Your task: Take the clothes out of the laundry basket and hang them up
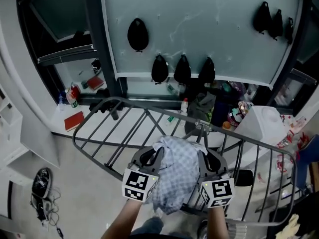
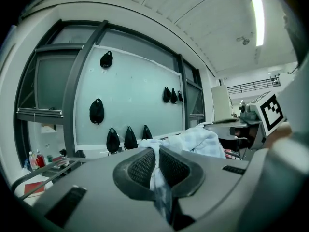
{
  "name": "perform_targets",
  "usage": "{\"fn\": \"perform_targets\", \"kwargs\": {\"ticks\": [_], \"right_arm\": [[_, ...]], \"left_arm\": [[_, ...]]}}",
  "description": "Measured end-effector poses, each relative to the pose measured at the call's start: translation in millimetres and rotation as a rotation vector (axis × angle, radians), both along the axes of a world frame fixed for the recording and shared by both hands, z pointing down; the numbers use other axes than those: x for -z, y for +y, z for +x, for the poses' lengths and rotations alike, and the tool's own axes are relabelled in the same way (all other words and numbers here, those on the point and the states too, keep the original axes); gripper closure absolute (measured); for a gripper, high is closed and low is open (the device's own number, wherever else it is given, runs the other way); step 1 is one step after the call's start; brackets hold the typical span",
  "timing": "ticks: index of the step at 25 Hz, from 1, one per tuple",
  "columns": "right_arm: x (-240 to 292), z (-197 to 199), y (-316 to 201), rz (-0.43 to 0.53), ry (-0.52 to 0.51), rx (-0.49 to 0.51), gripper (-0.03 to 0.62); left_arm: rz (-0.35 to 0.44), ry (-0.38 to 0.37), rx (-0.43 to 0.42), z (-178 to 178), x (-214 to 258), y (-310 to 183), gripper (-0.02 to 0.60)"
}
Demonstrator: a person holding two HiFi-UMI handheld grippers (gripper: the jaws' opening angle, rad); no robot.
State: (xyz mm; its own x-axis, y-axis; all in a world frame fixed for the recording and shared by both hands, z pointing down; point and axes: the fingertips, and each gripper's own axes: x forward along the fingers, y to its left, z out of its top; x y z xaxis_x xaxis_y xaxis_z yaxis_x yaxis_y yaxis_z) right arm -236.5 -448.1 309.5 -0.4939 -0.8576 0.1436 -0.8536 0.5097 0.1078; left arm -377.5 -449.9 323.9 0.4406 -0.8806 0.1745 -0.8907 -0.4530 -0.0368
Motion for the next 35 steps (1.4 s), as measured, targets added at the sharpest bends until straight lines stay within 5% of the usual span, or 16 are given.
{"fn": "perform_targets", "kwargs": {"ticks": [13, 16, 21, 25, 30, 35], "right_arm": [[-72.2, 4.6, -45.3, -0.234, 0.172, -0.125, 0.545], [-75.6, 7.8, -44.1, -0.254, 0.163, -0.139, 0.532], [-61.0, 16.5, -40.0, -0.24, 0.126, -0.18, 0.423], [-34.2, 36.0, -27.4, -0.173, 0.046, -0.214, 0.419], [8.9, 79.2, 5.0, -0.058, -0.016, -0.29, 0.421], [39.1, 171.1, 65.2, 0.02, -0.022, -0.471, 0.421]], "left_arm": [[-0.216, -0.08, -0.1, 8.7, -85.6, -42.7, 0.544], [-0.254, -0.067, -0.097, 6.4, -94.4, -39.7, 0.442], [-0.239, -0.047, -0.063, -7.7, -81.8, -29.0, 0.377], [-0.161, -0.022, -0.066, -5.6, -44.4, -19.4, 0.376], [-0.04, -0.009, -0.202, 56.5, 5.3, -5.8, 0.376], [-0.013, 0.009, -0.425, 173.0, 21.3, 29.4, 0.376]]}}
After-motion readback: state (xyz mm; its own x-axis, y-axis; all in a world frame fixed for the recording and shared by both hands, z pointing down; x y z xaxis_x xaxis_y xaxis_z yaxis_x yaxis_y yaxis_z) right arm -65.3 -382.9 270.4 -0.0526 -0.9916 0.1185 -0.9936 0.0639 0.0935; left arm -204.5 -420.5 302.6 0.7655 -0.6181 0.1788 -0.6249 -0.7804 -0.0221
